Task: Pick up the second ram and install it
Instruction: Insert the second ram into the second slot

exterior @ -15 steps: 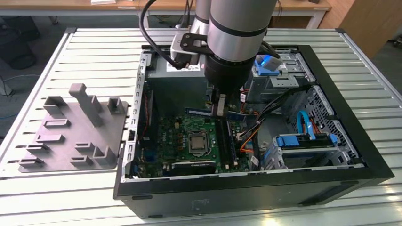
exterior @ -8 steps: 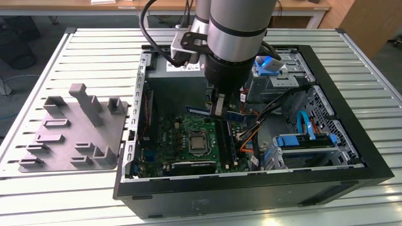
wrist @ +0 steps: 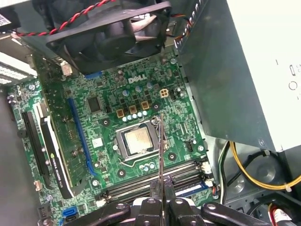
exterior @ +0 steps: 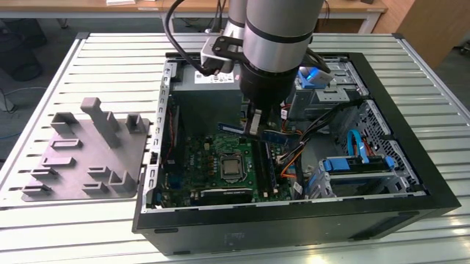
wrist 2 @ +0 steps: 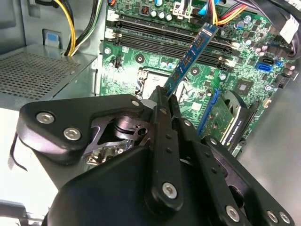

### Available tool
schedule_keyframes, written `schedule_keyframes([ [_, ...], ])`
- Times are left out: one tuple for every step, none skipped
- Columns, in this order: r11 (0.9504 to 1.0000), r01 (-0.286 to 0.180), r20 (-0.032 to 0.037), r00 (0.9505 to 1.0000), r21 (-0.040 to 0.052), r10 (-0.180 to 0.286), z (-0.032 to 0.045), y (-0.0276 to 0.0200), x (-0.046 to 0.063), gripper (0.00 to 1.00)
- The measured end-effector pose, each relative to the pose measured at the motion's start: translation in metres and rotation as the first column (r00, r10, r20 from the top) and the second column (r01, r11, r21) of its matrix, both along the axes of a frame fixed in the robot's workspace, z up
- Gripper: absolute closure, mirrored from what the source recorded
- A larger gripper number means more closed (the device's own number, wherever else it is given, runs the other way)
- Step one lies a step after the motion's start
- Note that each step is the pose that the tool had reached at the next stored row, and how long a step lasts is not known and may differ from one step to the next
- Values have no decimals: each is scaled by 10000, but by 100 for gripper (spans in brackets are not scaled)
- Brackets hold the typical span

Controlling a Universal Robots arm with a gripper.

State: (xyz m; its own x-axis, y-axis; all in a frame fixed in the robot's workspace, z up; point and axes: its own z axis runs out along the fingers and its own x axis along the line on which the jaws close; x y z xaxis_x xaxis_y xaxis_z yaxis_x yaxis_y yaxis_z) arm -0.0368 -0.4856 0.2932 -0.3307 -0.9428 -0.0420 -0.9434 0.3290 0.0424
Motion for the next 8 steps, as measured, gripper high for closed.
schedule_keyframes([
  [10000, 51, 0, 10000, -16, -51, 0, 0, 3, 86],
  [9999, 100, -1, 9999, -31, -100, 1, 0, 4, 86],
  [9999, 149, -1, 9999, -42, -149, 1, 0, 4, 86],
  [9998, 197, -1, 9998, -54, -197, 1, 0, 5, 86],
  [9997, 244, -1, 9997, -65, -244, 0, 0, 5, 86],
  [9996, 290, 0, 9996, -75, -290, 0, 0, 5, 86],
  [9994, 341, 0, 9994, -84, -341, 0, 0, 5, 86],
  [9992, 398, 0, 9992, -94, -398, 0, 0, 5, 86],
])
